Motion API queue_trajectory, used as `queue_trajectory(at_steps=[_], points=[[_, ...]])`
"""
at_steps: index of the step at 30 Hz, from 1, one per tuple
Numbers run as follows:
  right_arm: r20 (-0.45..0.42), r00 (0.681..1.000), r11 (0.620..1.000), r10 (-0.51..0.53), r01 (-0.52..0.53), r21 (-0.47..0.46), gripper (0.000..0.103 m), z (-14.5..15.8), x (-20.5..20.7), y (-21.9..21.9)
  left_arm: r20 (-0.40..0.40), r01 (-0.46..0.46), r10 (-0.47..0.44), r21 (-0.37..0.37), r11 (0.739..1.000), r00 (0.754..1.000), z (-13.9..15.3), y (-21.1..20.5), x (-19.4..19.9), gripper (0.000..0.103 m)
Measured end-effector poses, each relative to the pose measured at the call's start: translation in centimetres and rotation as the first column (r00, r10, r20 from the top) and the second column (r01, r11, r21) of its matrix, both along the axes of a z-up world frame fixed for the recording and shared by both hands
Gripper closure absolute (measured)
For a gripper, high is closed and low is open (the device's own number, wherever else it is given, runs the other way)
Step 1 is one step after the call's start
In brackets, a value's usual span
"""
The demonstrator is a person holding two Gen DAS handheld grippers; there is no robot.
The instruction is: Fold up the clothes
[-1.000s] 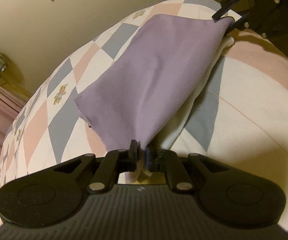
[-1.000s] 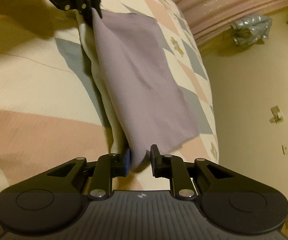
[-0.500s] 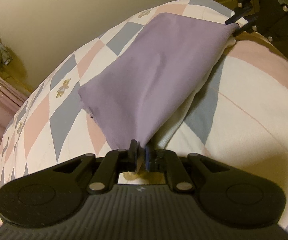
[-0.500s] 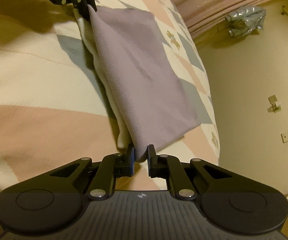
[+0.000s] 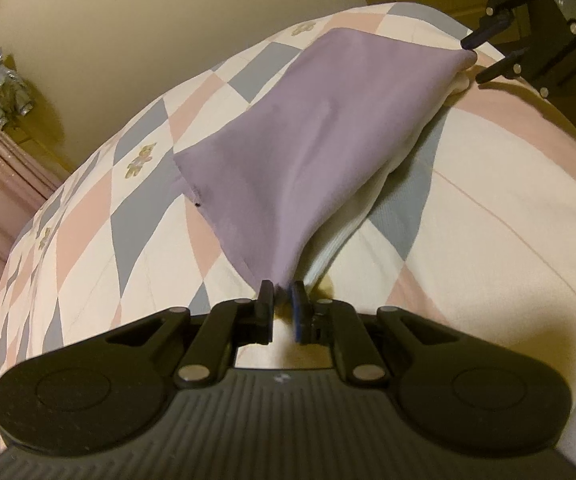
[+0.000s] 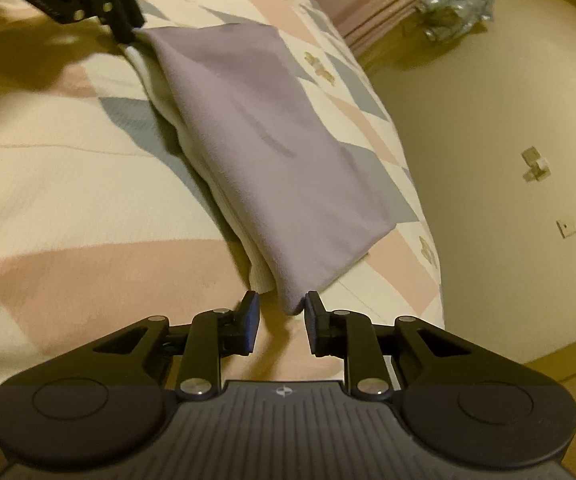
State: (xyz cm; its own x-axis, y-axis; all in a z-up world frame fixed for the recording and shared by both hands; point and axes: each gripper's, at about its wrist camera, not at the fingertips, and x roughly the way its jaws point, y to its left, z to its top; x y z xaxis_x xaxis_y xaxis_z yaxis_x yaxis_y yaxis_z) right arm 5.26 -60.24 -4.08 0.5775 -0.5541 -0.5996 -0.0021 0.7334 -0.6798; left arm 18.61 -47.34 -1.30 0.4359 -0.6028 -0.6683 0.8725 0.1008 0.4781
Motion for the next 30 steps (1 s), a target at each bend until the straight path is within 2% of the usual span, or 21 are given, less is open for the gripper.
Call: queue_trajectory(at_steps=[4, 9, 11, 15, 20, 22, 24, 26, 28, 30], points=[[0.068, 0.995, 0.998, -0.066, 0.064, 0.027, 0.081, -0.2, -0.5, 0.3, -0.02, -0.03, 0.029, -0.04, 0.999, 0.999, -0.1, 1.6, 0.0, 0.092], [0.152, 0.978, 0.988, -0.144, 0.133, 0.083, 0.081, 0.0, -1.2, 1.4, -0.071, -0.067, 0.06, -0.093, 0.993, 0.996, -0.1, 3.8, 0.0, 0.083], [0.177, 0.969, 0.982, -0.172, 0.156, 0.102, 0.08, 0.0, -1.3, 2.0, -0.102, -0.083, 0.071, -0.118, 0.989, 0.992, 0.1, 4.7, -0.2, 0.074], [0.235, 0.938, 0.96, -0.253, 0.214, 0.178, 0.074, 0.5, -1.4, 3.1, -0.152, -0.096, 0.071, -0.162, 0.982, 0.986, 0.5, 6.4, -0.7, 0.066], [0.289, 0.907, 0.939, -0.307, 0.24, 0.245, 0.074, 0.8, -1.0, 5.1, -0.209, -0.12, 0.076, -0.206, 0.971, 0.975, 0.4, 8.3, -1.5, 0.044], [0.31, 0.894, 0.929, -0.324, 0.239, 0.283, 0.065, 1.0, -1.0, 5.6, -0.225, -0.132, 0.08, -0.227, 0.965, 0.971, 0.2, 8.8, -1.9, 0.037], [0.333, 0.881, 0.92, -0.336, 0.23, 0.317, 0.061, 1.3, -1.2, 6.1, -0.24, -0.147, 0.086, -0.248, 0.958, 0.967, 0.1, 9.3, -2.4, 0.029], [0.35, 0.873, 0.916, -0.339, 0.221, 0.336, 0.058, 1.5, -1.3, 6.5, -0.243, -0.163, 0.097, -0.268, 0.949, 0.965, -0.1, 9.7, -3.1, 0.011], [0.364, 0.864, 0.91, -0.348, 0.217, 0.354, 0.055, 1.7, -1.6, 6.9, -0.24, -0.18, 0.111, -0.288, 0.941, 0.964, -0.1, 10.1, -3.8, 0.001], [0.383, 0.853, 0.903, -0.354, 0.207, 0.376, 0.051, 1.9, -2.1, 7.1, -0.237, -0.2, 0.132, -0.294, 0.935, 0.962, -0.1, 10.3, -4.5, 0.001]])
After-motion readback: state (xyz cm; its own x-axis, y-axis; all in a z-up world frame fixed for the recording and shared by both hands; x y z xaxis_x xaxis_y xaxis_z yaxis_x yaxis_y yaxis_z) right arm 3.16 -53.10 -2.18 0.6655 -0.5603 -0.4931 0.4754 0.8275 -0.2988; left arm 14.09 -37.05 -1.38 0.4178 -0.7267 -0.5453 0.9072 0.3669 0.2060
